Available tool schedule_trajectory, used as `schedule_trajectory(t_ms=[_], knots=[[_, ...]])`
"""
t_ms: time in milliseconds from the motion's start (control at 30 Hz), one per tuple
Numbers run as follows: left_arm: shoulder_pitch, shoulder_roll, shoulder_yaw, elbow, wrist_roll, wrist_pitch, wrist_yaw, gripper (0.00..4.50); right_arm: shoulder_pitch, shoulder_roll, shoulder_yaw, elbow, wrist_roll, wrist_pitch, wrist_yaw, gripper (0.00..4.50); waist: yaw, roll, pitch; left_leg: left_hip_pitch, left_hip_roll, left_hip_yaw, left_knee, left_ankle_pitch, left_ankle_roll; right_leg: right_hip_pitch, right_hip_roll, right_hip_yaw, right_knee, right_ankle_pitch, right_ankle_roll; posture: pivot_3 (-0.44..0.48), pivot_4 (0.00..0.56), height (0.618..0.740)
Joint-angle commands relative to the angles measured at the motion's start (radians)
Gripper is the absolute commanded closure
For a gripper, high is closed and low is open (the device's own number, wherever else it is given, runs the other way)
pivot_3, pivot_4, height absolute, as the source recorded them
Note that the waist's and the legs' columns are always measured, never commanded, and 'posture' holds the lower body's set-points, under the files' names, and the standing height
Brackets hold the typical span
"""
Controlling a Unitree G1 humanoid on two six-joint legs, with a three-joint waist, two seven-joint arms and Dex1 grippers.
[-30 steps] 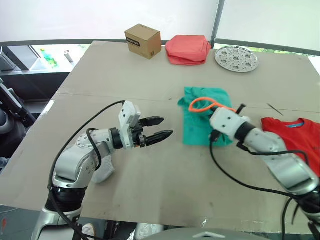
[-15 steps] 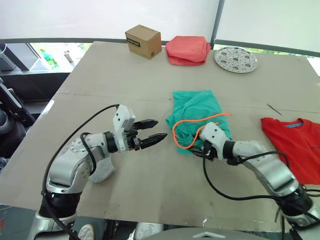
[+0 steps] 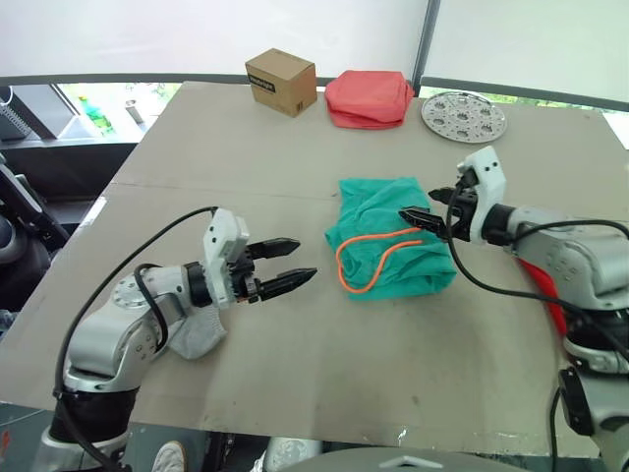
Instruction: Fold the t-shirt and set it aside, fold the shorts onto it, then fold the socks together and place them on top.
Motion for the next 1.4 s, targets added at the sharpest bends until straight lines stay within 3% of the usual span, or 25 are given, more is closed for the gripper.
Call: schedule_trajectory(t_ms=[33, 233, 500, 667, 900, 1000, 1100, 1167, 1233, 1267, 1400], knots=[[0.01, 0.014, 0.031, -0.051, -0.009, -0.03, -0.009, 0.91, -0.056, -0.014, 0.083, 0.142, -0.088, -0.083, 0.069, 0.03, 0.001, 0.0, 0.0, 0.0, 0.0, 0.0, 0.0, 0.0, 0.0, 0.0, 0.001, 0.0, 0.0, 0.0, 0.0, 0.0, 0.15, 0.74], [0.047, 0.003, 0.035, -0.083, -0.005, -0.046, 0.015, 0.91, -0.075, -0.037, 0.135, 0.266, -0.148, -0.097, 0.151, 0.03, 0.0, 0.0, 0.0, 0.0, 0.0, 0.002, 0.0, 0.0, 0.0, 0.0, 0.001, 0.0, 0.0, 0.0, 0.0, 0.0, 0.15, 0.74], [0.085, -0.004, 0.039, -0.117, -0.009, -0.055, 0.04, 0.91, -0.034, -0.04, 0.028, 0.087, -0.098, -0.068, 0.146, 0.03, 0.0, 0.001, 0.0, 0.001, 0.001, 0.002, 0.0, 0.0, 0.0, 0.0, 0.001, 0.001, 0.001, 0.0, 0.001, 0.0, 0.15, 0.74], [0.073, -0.001, 0.02, -0.114, 0.002, -0.063, 0.028, 0.91, 0.01, -0.024, -0.015, 0.107, -0.109, -0.026, 0.087, 0.03, 0.003, 0.0, 0.0, 0.001, 0.001, 0.001, 0.0, 0.0, 0.0, 0.0, 0.001, 0.0, 0.001, 0.0, 0.0, 0.0, 0.15, 0.74], [0.038, 0.012, -0.001, -0.082, 0.008, -0.067, -0.01, 0.91, 0.016, 0.115, 0.062, 0.23, -0.073, 0.085, 0.136, 0.03, -0.024, -0.001, -0.002, 0.003, 0.002, 0.003, 0.001, 0.0, 0.0, 0.0, 0.002, 0.001, 0.002, 0.0, 0.0, 0.0, 0.15, 0.74], [0.034, 0.02, 0.003, -0.081, 0.006, -0.067, -0.024, 0.91, 0.041, 0.088, 0.163, 0.241, -0.16, -0.002, 0.167, 0.81, -0.028, -0.002, -0.004, 0.003, 0.003, 0.002, 0.001, 0.0, 0.0, 0.0, 0.003, 0.001, 0.003, 0.0, 0.0, 0.0, 0.15, 0.74], [0.048, 0.031, 0.015, -0.081, 0.005, -0.071, -0.038, 0.91, 0.06, 0.058, 0.21, 0.225, -0.226, -0.088, 0.177, 2.31, -0.026, -0.002, -0.004, 0.003, 0.003, 0.002, 0.0, 0.0, 0.0, 0.0, 0.003, 0.001, 0.002, 0.0, 0.001, 0.0, 0.15, 0.74], [0.061, 0.035, 0.023, -0.085, 0.004, -0.073, -0.04, 0.91, 0.074, 0.04, 0.222, 0.202, -0.266, -0.147, 0.169, 3.03, -0.026, -0.002, -0.004, 0.003, 0.003, 0.002, 0.0, 0.0, 0.0, 0.0, 0.003, 0.002, 0.002, 0.0, 0.001, 0.0, 0.15, 0.74], [0.073, 0.037, 0.027, -0.092, 0.003, -0.076, -0.038, 0.91, 0.09, 0.03, 0.214, 0.172, -0.285, -0.175, 0.157, 4.18, -0.025, -0.002, -0.004, 0.003, 0.003, 0.002, 0.0, 0.0, 0.0, 0.0, 0.003, 0.002, 0.002, -0.001, 0.002, 0.0, 0.15, 0.74], [0.077, 0.037, 0.027, -0.095, 0.002, -0.077, -0.037, 0.91, 0.096, 0.029, 0.2, 0.153, -0.286, -0.178, 0.144, 4.45, -0.025, -0.002, -0.004, 0.003, 0.003, 0.002, 0.0, 0.0, 0.0, 0.0, 0.002, 0.003, 0.002, -0.001, 0.003, 0.0, 0.15, 0.74], [0.08, 0.028, 0.019, -0.108, 0.0, -0.076, -0.024, 0.91, 0.125, 0.0, 0.114, 0.026, -0.276, -0.165, 0.103, 4.45, -0.017, -0.002, -0.004, 0.002, 0.002, 0.001, 0.001, 0.0, -0.001, 0.0, 0.0, 0.003, 0.002, -0.001, 0.003, 0.0, 0.15, 0.74]])
